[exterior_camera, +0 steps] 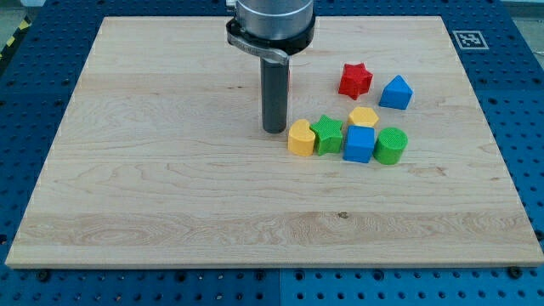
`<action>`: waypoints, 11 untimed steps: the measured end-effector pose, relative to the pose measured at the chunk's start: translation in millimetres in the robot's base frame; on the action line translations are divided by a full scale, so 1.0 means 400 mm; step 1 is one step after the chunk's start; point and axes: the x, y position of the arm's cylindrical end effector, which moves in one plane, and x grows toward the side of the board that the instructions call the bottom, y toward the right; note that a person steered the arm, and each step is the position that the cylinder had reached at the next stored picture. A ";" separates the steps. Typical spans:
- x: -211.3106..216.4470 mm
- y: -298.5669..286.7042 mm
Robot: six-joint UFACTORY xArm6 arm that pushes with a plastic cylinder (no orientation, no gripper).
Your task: Slide the yellow heart closer to the blue cube
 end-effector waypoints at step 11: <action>0.160 0.119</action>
